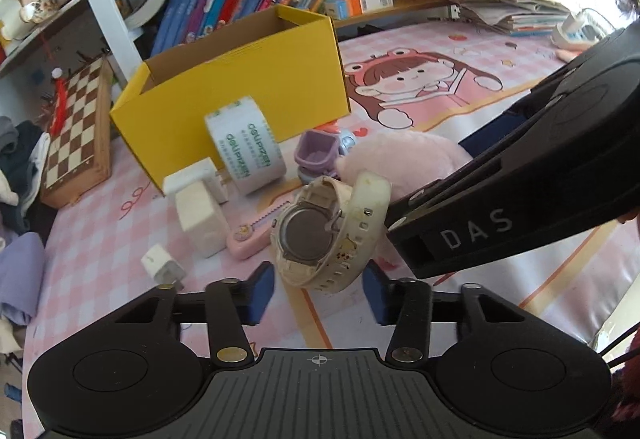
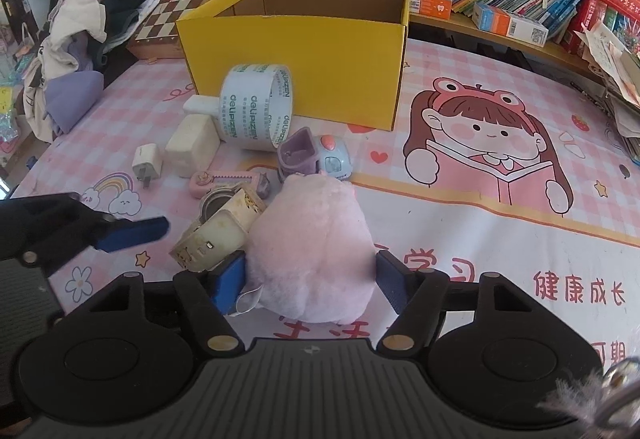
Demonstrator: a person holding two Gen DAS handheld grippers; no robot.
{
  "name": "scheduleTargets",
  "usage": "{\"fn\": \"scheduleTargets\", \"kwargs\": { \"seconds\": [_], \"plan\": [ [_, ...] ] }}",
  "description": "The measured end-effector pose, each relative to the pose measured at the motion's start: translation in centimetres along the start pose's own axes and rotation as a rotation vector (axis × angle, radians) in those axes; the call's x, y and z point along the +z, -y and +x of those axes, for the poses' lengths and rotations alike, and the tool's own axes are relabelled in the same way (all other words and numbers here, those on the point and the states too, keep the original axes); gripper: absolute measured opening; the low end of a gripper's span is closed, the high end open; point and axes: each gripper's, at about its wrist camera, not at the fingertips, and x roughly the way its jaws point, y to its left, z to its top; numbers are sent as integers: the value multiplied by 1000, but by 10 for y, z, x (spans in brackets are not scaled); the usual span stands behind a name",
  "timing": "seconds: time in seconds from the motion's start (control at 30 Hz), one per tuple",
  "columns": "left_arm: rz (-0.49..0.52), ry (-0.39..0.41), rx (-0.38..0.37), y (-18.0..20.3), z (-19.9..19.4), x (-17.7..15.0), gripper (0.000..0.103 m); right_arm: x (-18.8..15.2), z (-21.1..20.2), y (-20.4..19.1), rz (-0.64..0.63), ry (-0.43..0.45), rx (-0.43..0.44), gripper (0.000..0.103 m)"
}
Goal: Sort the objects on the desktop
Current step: 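Grasp the beige wristwatch with the left gripper while the right gripper grasps the pink pig, then lift the watch with the left gripper while the right gripper lifts the pig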
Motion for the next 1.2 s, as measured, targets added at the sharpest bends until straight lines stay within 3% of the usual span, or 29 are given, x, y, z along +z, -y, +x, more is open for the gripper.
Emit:
{"fn": "scheduleTargets", "kwargs": {
  "seconds": [0.3,0.4,0.67,1.2],
  "plan": [
    [-45,20,9,-9,-3,4,19,1,6,6,22,-22,13,75],
    [-86,17,0,-17,-6,3,19,2,8,7,36,-25,19,75],
    [-127,33,8,-26,-17,0,18,4,6,1,35,-31,33,61],
    [-202,80,11,-45,-36,-3,14,0,-14,0,95,19,4,59]
  ]
}}
